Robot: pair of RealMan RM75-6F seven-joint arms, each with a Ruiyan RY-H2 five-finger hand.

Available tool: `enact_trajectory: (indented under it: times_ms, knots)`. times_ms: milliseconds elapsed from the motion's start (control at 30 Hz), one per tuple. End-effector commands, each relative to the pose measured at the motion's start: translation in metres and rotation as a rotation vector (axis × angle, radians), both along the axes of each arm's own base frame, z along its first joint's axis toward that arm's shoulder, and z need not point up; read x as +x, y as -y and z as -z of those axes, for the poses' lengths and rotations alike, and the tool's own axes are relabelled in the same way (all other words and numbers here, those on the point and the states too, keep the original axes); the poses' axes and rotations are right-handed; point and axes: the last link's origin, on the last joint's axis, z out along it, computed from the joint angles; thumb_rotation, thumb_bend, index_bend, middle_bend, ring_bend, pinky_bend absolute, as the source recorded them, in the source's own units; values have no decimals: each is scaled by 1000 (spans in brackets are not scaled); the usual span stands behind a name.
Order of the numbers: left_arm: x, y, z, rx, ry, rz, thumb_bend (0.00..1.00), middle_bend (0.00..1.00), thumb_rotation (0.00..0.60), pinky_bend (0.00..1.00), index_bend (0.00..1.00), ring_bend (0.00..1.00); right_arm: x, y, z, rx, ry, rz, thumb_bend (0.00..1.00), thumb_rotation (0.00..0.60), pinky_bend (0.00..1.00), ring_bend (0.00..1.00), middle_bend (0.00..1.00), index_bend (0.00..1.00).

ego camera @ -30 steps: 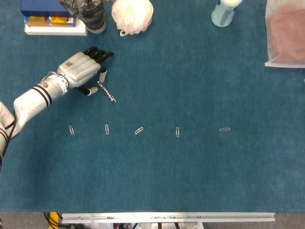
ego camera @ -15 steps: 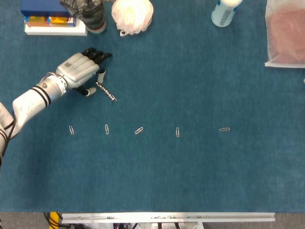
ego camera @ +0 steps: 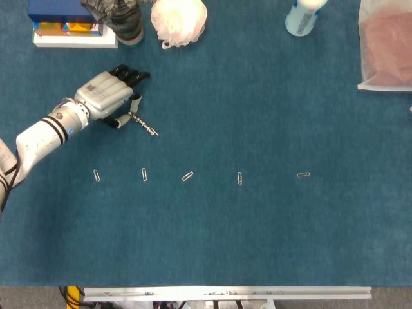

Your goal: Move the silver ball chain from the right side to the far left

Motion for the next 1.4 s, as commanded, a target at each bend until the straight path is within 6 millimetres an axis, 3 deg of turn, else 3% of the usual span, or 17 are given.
enact_trajectory:
  times_ms: [33,867,1400]
  knots:
    - [0,0,-1,0,-1,0,412,0,600,31,464,0,0,0,0,0,0,-1,0,600,108,0,62,116]
    - [-16,20,-24,-2,-23,-26,413,0,600,31,445,0,-1,0,2,6,10,-2,0,600,108,0,62,116]
    - [-3,19,-22,6,0,-9,416,0,600,31,399,0,0,-2,1,5,9,-1,0,600,108,0,62,116]
